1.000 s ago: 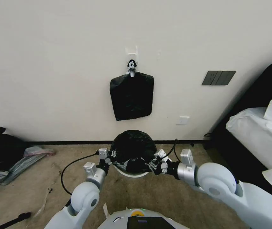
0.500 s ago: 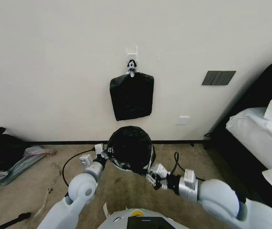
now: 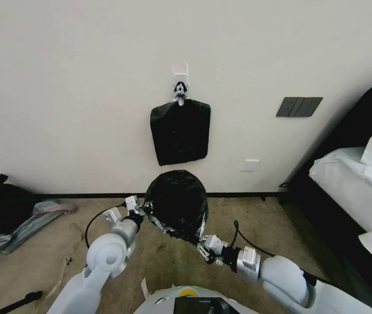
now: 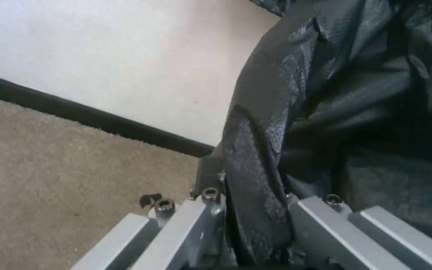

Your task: Place a trash bag onto the trash bin.

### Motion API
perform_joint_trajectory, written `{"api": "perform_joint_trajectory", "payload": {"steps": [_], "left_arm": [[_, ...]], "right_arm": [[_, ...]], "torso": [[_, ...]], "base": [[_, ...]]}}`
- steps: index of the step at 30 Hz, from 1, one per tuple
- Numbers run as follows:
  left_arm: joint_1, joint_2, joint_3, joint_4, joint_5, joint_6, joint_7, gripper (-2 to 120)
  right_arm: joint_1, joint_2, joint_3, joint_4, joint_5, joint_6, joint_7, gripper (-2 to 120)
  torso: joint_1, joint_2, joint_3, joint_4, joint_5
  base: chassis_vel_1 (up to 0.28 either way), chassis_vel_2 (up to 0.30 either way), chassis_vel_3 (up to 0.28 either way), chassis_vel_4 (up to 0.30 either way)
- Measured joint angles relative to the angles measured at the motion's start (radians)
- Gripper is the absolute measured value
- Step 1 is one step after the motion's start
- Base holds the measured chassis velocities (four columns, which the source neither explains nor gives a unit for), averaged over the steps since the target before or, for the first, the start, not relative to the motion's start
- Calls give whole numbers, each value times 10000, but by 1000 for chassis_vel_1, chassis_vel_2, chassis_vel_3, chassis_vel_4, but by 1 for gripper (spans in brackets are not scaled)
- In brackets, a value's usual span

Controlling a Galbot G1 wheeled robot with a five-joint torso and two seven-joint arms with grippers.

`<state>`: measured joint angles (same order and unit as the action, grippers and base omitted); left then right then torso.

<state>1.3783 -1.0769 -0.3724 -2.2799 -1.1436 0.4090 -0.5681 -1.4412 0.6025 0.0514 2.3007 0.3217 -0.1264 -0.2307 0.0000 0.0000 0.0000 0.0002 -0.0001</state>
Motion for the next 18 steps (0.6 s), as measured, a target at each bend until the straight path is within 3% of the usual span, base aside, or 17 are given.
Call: {"api": "perform_joint_trajectory", "payload": {"steps": [5, 18], "left_arm": [[-123, -188, 39, 2, -298, -7, -309, 1], [119, -640, 243, -490, -907, -24, -811, 1]], "right_arm": [[-167, 184, -319, -251, -809, 514, -98, 0], [842, 1590, -1284, -2396, -2079, 796, 1038, 0]], "torso": [[0, 0, 0, -4, -2], [0, 0, 0, -2, 0]], "base": [[0, 0, 0, 0], [0, 0, 0, 0]]}}
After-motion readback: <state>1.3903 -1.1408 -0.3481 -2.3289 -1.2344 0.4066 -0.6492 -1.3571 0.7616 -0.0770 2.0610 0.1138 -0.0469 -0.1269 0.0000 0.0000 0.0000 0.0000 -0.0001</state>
